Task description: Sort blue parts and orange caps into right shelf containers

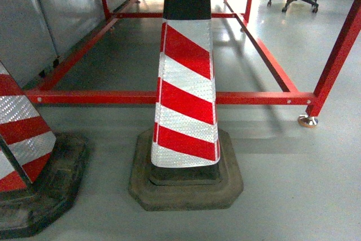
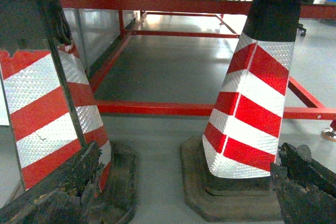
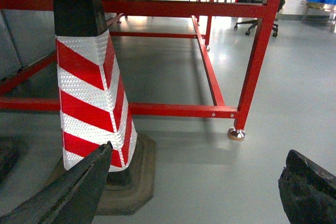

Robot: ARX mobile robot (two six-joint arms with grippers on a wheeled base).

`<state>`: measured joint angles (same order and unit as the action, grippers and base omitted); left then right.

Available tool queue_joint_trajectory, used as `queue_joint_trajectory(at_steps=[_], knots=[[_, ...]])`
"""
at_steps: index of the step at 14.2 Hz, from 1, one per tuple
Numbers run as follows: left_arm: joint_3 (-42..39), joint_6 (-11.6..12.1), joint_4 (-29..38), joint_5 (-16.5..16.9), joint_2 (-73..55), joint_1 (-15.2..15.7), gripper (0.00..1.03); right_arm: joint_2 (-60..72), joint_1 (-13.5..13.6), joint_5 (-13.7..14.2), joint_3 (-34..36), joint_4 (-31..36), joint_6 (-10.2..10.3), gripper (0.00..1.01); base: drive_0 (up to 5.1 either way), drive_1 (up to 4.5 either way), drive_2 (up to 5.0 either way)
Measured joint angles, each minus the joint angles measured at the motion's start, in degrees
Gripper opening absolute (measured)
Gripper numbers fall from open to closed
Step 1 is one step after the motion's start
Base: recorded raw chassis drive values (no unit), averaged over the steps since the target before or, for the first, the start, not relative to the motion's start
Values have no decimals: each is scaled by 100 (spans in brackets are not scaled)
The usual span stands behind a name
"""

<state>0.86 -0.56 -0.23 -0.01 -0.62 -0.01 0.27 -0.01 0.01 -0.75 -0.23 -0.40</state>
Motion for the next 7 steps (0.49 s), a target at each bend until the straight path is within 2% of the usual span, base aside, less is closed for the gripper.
queue_joint_trajectory(at_steps=[7], knots=[[0,0,0,2,0,0,98,0,0,0,0,0,0,98,0,0,0]])
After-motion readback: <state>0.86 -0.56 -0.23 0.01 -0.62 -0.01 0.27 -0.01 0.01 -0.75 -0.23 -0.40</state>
